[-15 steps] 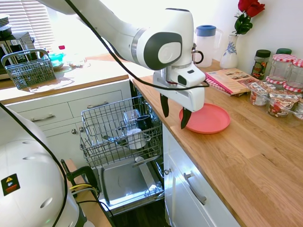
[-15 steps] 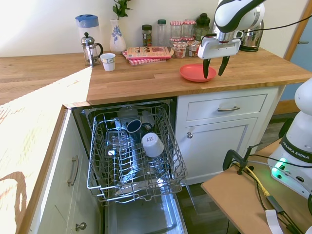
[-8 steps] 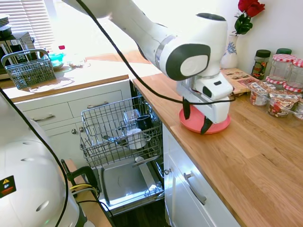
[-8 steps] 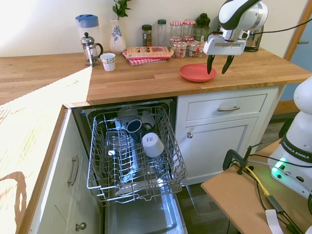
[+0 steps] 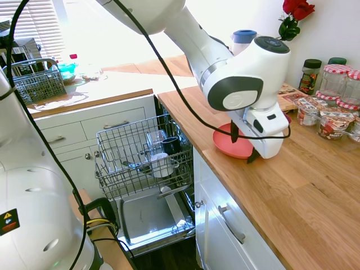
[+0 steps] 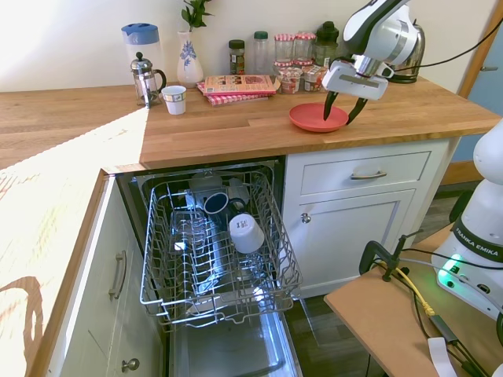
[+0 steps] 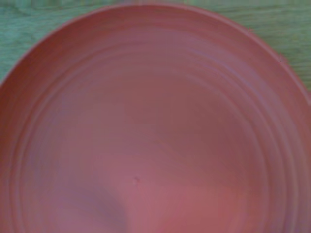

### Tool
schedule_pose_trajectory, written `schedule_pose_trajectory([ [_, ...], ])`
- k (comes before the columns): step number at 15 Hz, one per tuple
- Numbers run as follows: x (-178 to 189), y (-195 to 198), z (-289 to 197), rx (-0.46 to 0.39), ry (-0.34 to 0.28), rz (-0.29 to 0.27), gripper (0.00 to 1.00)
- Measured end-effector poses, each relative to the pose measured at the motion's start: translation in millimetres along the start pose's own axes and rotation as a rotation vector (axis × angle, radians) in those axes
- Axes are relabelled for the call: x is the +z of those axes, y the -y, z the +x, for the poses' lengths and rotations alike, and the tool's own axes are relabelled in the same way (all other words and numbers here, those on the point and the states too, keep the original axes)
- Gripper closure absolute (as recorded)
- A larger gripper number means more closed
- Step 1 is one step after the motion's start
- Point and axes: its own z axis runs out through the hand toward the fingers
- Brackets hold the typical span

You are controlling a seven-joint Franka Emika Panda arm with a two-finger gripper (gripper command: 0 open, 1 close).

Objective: Put the plate in the dishwasher

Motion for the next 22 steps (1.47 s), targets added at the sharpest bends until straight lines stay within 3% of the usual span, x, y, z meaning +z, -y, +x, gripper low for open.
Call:
schedule_pose_trajectory([
  [17,14.5,11.5,17.8,0.041,0.041,0.050,1.00],
  [22,11.9,26.3,5.6,-0.002,0.026,0.045,1.00],
])
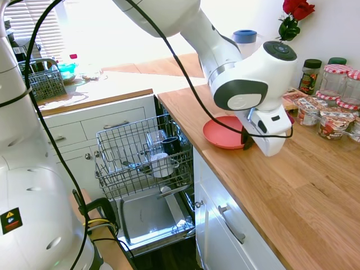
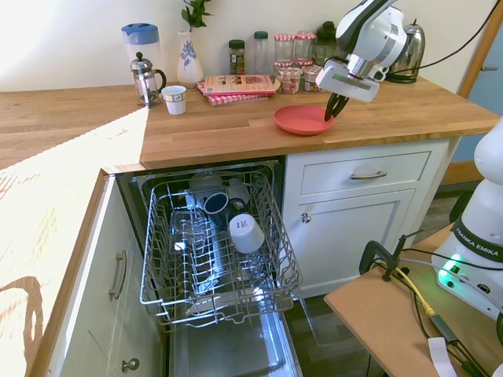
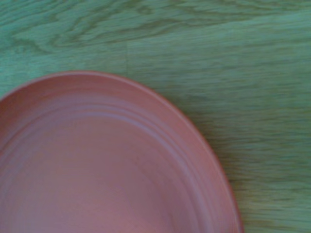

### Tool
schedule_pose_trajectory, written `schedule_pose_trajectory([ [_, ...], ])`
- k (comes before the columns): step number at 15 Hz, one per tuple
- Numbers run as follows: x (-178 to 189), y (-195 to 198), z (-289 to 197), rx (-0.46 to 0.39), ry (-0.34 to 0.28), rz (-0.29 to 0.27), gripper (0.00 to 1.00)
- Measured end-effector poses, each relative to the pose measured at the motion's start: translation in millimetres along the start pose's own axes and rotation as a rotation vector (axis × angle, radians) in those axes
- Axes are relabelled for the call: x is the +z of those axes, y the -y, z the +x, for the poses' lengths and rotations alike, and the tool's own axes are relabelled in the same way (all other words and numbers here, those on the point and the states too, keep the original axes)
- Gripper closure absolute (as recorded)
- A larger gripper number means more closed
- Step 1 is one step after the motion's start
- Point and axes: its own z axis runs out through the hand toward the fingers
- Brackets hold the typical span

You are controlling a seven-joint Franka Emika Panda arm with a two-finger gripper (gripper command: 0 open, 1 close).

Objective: Put the plate in the dishwasher

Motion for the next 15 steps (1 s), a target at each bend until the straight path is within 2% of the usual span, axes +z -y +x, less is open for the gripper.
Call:
schedule_pose_trajectory([
  [2,-16.0,20.4,-13.2,-0.056,-0.051,-0.021,1.00],
  [4,-73.3,58.4,-36.8,-0.124,-0.133,-0.038,1.00],
  [5,-115.6,80.2,-53.7,-0.165,-0.175,-0.039,1.00],
  [7,-201.1,127.3,-115.5,-0.273,-0.276,-0.056,1.00],
  [8,-224.3,149.2,-157.7,-0.327,-0.318,-0.075,1.00],
  [9,-231.7,169.8,-208.2,-0.379,-0.362,-0.098,1.00],
  [10,-220.8,187.5,-251.3,-0.435,-0.406,-0.123,1.00],
  [12,-167.2,206.8,-320.1,-0.543,-0.493,-0.185,1.00],
  [15,-78.4,190.1,-410.8,-0.694,-0.618,-0.273,1.00],
])
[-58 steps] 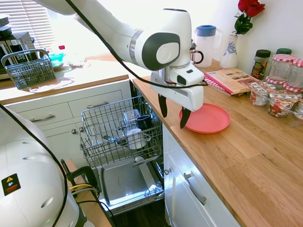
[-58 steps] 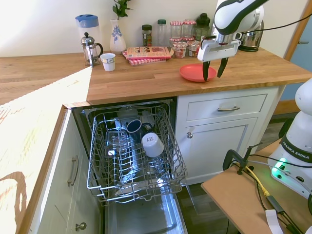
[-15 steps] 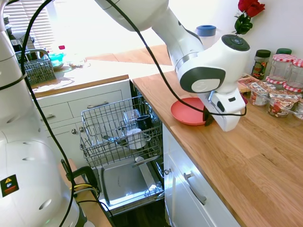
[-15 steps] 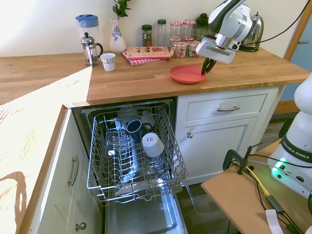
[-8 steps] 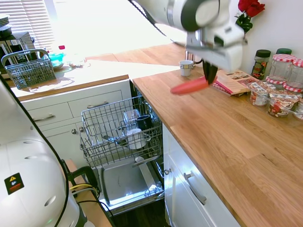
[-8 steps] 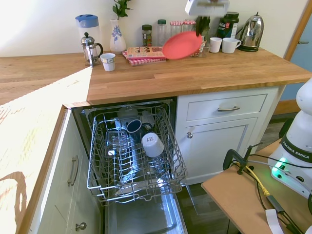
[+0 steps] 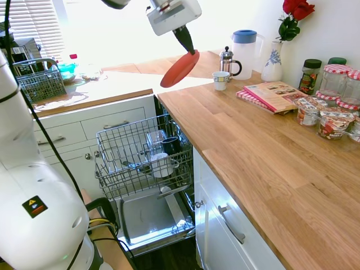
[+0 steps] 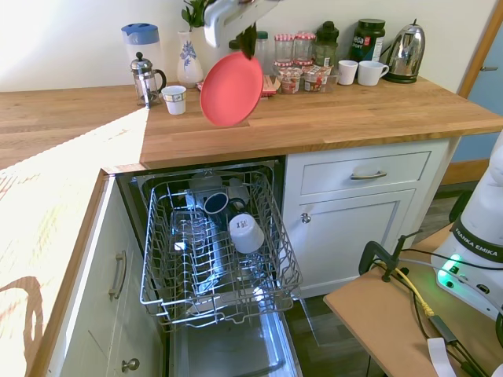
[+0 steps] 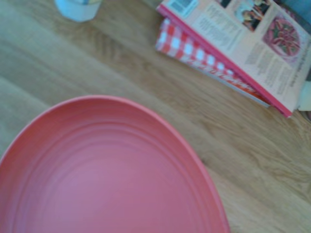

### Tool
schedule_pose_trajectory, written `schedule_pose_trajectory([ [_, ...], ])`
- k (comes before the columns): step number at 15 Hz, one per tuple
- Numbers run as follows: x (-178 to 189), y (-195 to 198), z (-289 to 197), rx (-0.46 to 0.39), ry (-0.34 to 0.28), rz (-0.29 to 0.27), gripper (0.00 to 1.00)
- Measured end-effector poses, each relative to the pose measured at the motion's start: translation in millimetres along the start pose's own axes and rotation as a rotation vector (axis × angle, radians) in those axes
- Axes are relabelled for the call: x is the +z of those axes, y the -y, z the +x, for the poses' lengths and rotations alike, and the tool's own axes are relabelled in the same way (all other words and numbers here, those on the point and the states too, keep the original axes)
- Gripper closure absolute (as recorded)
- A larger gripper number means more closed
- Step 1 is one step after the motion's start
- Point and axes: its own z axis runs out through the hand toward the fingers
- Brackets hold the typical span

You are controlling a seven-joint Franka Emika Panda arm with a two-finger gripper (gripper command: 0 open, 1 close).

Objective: Put the plate in the dishwasher

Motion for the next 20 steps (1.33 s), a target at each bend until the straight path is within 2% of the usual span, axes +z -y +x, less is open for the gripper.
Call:
schedule_pose_trajectory([
  [5,3.0,57.1,-211.5,-0.282,-0.240,-0.052,1.00],
  [7,23.3,72.2,-276.6,-0.405,-0.349,-0.062,1.00],
  [9,44.7,92.9,-329.2,-0.491,-0.401,-0.076,1.00],
  [13,61.4,141.5,-393.7,-0.529,-0.398,-0.084,1.00],
  [17,92.5,158.4,-392.9,-0.541,-0.371,-0.146,1.00],
  [20,100.5,154.9,-398.2,-0.564,-0.319,-0.180,1.00],
])
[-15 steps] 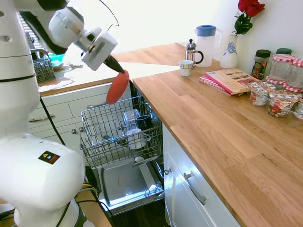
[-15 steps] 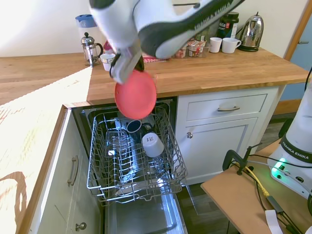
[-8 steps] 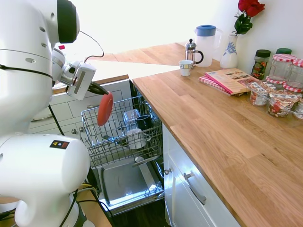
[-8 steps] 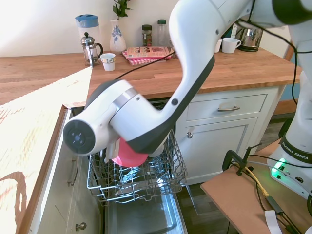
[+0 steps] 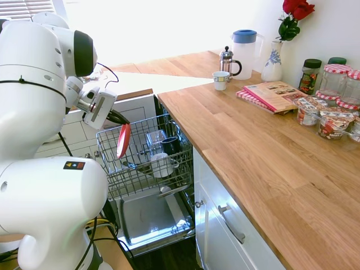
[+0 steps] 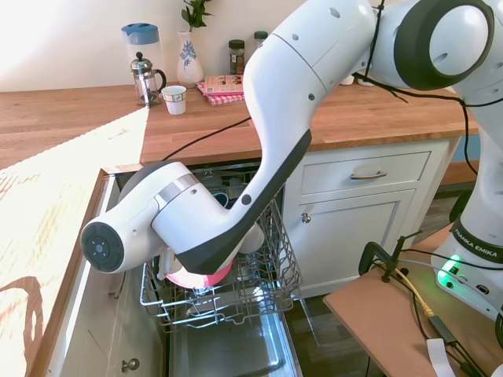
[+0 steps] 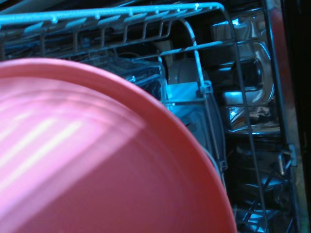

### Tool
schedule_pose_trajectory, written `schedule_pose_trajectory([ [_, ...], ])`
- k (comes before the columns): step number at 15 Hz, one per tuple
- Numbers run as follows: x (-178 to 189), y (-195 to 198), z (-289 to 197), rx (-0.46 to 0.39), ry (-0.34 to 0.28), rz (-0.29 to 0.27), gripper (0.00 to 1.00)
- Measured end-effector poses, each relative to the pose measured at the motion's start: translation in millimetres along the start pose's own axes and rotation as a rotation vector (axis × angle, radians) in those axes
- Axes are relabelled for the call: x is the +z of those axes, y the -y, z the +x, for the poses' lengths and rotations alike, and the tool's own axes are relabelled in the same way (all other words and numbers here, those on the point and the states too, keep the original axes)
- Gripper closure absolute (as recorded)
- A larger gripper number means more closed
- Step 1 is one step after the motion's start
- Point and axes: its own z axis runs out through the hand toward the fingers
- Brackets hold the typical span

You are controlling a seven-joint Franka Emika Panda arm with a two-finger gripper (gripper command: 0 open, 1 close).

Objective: Put the plate in the dishwasher

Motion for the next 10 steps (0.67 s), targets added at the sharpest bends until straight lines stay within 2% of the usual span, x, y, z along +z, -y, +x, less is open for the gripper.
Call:
schedule_pose_trajectory([
  [6,-33.8,3.9,-42.6,-0.071,0.081,-0.010,1.00],
  [7,-30.7,5.5,-49.8,-0.087,0.111,-0.010,0.00],
  [10,-6.5,4.7,-50.3,-0.139,0.211,-0.047,0.00],
])
